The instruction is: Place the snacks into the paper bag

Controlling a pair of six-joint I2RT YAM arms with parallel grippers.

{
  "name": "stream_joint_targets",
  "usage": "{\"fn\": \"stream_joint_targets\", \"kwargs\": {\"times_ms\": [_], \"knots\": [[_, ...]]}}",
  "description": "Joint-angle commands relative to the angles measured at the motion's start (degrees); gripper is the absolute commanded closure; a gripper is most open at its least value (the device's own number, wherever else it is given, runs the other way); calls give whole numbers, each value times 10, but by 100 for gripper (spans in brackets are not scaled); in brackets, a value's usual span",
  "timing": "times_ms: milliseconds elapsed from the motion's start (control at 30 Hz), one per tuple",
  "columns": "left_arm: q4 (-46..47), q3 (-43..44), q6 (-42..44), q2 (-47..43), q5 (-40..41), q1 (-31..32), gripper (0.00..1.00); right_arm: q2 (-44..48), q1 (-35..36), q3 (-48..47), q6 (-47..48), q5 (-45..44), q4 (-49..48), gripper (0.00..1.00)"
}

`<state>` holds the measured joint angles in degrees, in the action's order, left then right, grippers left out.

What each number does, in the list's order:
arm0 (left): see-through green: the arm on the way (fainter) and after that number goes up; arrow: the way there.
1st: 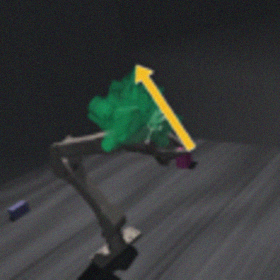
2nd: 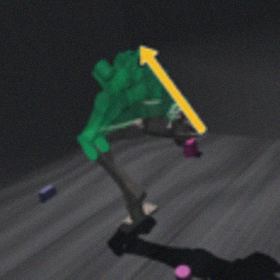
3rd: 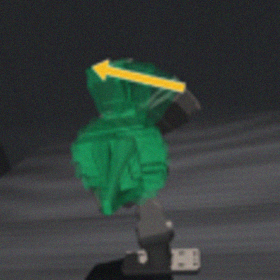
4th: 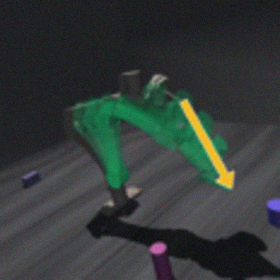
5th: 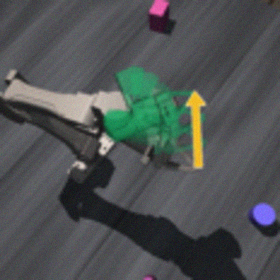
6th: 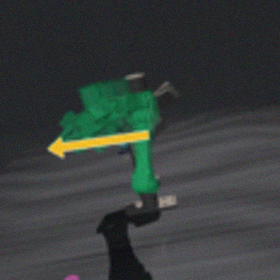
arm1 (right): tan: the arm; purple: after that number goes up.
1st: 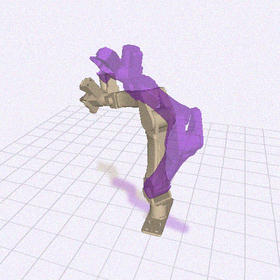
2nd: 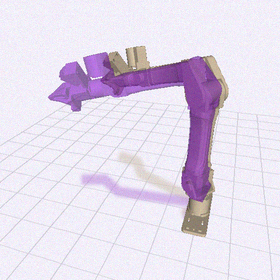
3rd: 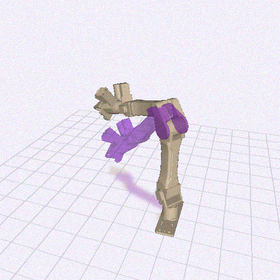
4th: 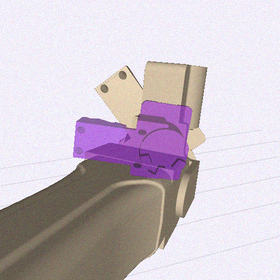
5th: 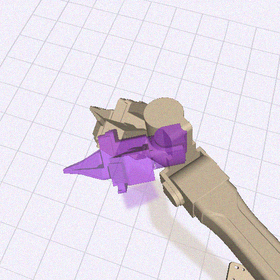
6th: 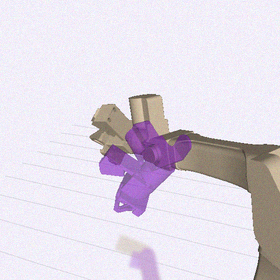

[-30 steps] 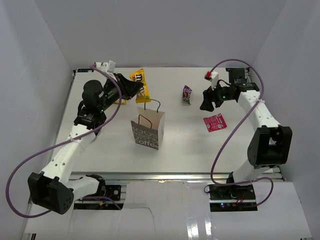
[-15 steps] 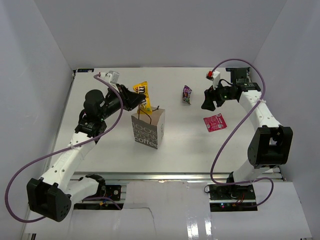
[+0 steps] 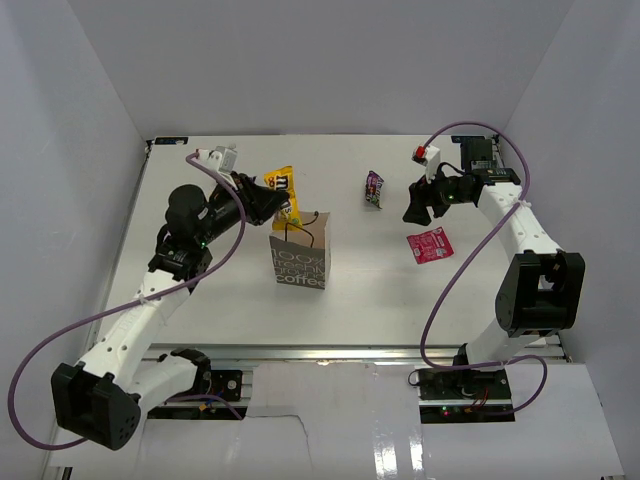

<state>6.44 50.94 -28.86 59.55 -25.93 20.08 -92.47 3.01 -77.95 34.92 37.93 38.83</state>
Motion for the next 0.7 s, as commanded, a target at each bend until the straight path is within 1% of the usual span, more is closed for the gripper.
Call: {"fn": "stream_joint_targets", "kwargs": {"times_ms": [0, 167, 367, 533, 667], "knots": [[31, 14, 12, -35, 22, 2, 75, 11, -3, -1, 2, 18, -10, 29], [59, 20, -3, -48, 27, 2, 75, 11, -3, -1, 2, 21, -10, 29], [70, 24, -3, -40, 18, 2, 74, 14, -3, 5, 2, 23, -10, 29], [79, 21, 3, -13, 3, 2, 73, 17, -3, 8, 3, 22, -10, 30], [103, 23, 10, 18, -14, 2, 73, 18, -3, 7, 4, 22, -10, 29]]}}
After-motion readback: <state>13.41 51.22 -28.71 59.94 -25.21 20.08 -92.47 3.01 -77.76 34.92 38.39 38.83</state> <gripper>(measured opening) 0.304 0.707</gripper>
